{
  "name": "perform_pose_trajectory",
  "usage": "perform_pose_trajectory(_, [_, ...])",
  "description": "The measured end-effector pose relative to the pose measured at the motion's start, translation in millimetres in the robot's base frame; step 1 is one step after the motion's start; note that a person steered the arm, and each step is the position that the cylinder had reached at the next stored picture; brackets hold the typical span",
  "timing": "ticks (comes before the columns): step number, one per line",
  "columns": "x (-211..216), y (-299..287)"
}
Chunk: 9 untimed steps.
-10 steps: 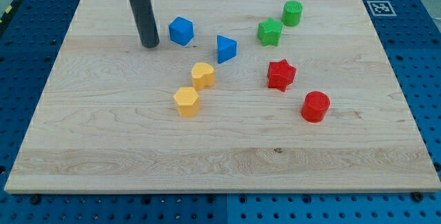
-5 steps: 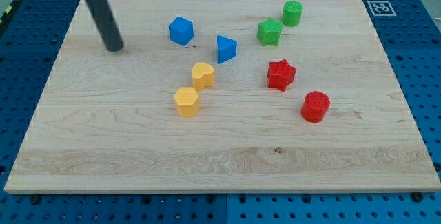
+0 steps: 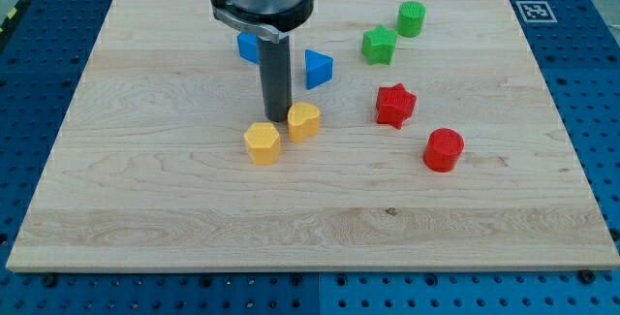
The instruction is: Move the yellow blocks towards the center
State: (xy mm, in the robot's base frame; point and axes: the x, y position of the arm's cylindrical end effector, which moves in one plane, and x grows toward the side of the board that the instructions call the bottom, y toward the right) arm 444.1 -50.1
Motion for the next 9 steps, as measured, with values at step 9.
perform_pose_trajectory(9, [48.5, -133.6])
